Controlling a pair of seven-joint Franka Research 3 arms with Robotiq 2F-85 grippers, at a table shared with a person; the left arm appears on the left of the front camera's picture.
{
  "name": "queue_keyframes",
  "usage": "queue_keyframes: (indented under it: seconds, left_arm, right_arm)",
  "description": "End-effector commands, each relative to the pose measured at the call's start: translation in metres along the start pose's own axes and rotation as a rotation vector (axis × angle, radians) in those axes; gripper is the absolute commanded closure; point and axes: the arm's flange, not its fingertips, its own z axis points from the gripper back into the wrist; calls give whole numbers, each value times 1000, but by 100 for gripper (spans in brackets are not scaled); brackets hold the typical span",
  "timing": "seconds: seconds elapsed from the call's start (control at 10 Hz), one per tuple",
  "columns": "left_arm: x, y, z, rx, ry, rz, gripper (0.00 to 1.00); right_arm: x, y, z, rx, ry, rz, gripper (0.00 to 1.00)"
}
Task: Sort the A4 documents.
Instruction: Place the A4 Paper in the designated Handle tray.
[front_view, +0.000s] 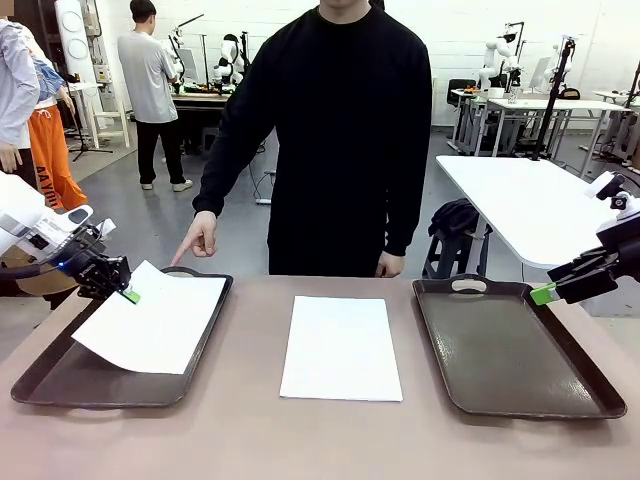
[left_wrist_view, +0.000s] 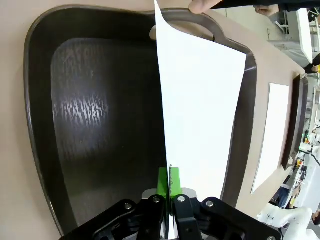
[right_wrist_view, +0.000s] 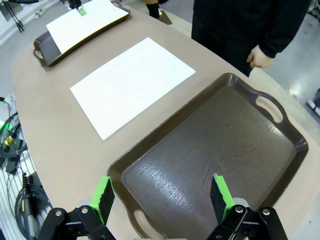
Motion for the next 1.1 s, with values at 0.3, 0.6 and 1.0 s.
queue_keyframes:
  seconds: [0.3,0.6,1.0]
  left_arm:
    - [-16,-4,4,54,30,53,80]
    - [-15,-1,9,65,22,47,42]
    - [-14,-1,14,143,4,46,4]
  right_arm:
    - [0,-4,-3,21,-24,12,0]
    - [0,-4,-3,21,-24,12,0]
    - [0,-4,-3,21,-24,12,0]
